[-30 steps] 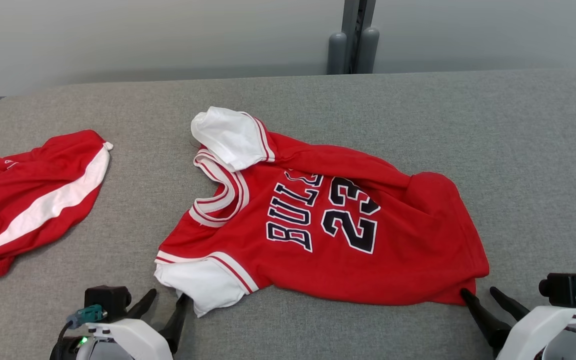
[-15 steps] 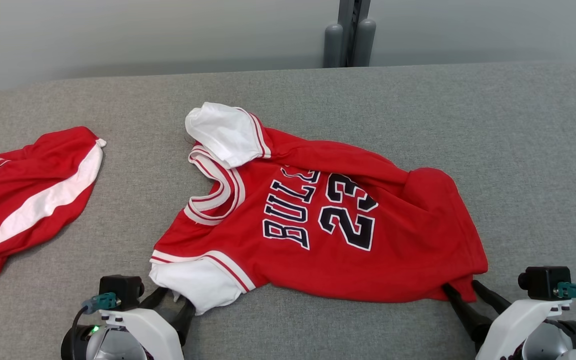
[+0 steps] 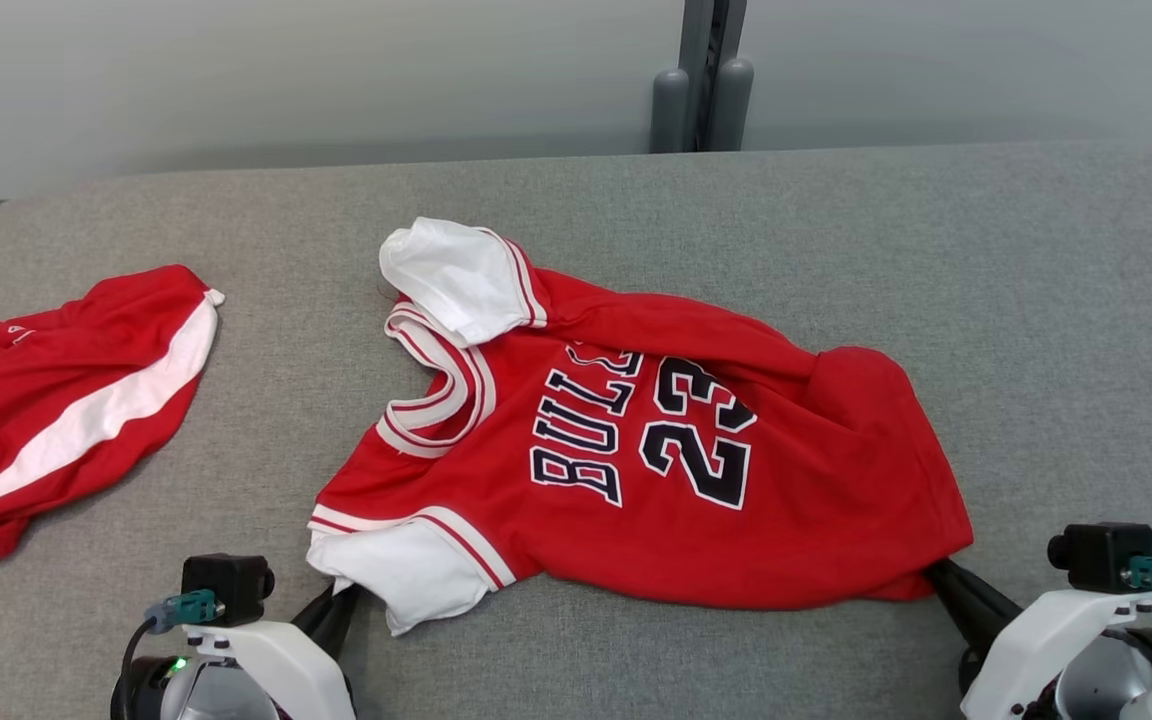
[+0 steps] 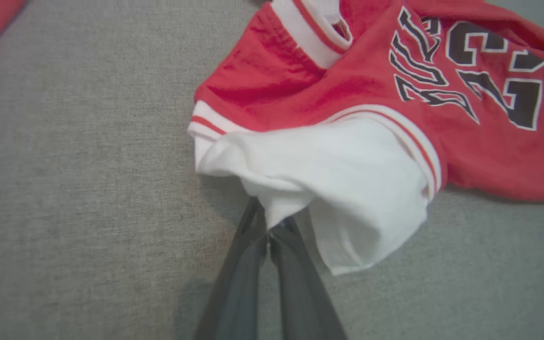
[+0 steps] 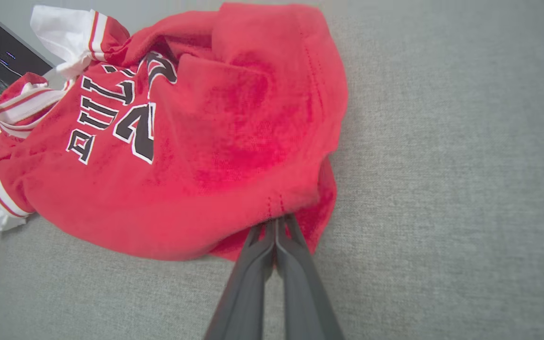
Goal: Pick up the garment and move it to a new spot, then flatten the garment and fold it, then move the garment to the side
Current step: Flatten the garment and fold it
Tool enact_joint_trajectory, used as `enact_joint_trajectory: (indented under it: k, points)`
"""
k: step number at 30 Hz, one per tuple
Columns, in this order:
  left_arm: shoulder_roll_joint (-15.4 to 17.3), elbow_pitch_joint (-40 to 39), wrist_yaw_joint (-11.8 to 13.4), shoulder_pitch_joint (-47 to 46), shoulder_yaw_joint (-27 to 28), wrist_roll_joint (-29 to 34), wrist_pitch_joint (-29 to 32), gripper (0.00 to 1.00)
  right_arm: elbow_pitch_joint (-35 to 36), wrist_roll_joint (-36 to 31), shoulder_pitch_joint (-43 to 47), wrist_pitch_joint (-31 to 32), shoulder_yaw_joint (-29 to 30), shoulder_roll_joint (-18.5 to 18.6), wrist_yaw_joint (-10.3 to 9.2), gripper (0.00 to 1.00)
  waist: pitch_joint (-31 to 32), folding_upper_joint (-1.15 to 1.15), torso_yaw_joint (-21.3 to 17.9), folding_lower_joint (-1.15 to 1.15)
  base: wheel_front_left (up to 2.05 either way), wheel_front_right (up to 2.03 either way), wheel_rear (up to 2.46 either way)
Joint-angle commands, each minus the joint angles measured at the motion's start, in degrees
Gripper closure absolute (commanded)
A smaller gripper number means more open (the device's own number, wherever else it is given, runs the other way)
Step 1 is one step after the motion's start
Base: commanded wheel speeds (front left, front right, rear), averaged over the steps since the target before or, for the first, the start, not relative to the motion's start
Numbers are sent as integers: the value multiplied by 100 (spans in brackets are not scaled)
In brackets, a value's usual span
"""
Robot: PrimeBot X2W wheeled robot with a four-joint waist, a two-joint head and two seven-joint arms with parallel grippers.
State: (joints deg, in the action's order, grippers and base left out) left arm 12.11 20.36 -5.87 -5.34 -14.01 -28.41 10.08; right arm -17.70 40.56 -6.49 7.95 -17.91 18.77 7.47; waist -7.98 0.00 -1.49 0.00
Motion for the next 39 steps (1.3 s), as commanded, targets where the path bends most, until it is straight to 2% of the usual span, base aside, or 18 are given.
enact_joint_trajectory:
  k: [1, 7, 16, 22, 28, 31, 34, 39]
  points:
    - [37, -22, 32, 52, 22, -35, 24, 100, 10, 53, 15, -44, 21, 62, 6, 100, 26, 0, 10, 0, 0, 0, 0]
    - [211, -564, 121, 399, 170, -210, 244, 100, 522, 599, 304, 67, 139, 329, 5, 100, 164, 0, 70, 0, 0, 0, 0]
    - [490, -1887, 349, 1072, 407, -556, 811, 100, 1499, 1241, 936, 251, 462, 821, 6, 100, 250, 0, 139, 0, 0, 0, 0]
    - [607, -2839, 504, 1424, 639, -757, 968, 100, 1934, 1402, 1209, 87, 670, 898, 6, 100, 358, 0, 137, 0, 0, 0, 0]
    - [718, -3380, 642, 1625, 671, -774, 1195, 100, 2056, 1351, 1301, 28, 760, 895, 6, 100, 413, 0, 144, 0, 0, 0, 0]
    - [719, -3522, 584, 1638, 601, -876, 1333, 100, 2147, 1306, 1240, -27, 813, 878, 6, 100, 389, 0, 153, 0, 0, 0, 0]
    - [868, -3551, 535, 1362, 560, -774, 1471, 100, 2207, 1183, 1042, -118, 866, 909, 6, 100, 300, 0, 155, 0, 0, 0, 0]
    - [1094, -3247, 236, 249, 469, -825, 1774, 100, 2174, 1107, 234, -222, 666, 815, 6, 100, -31, 0, 119, 0, 0, 0, 0]
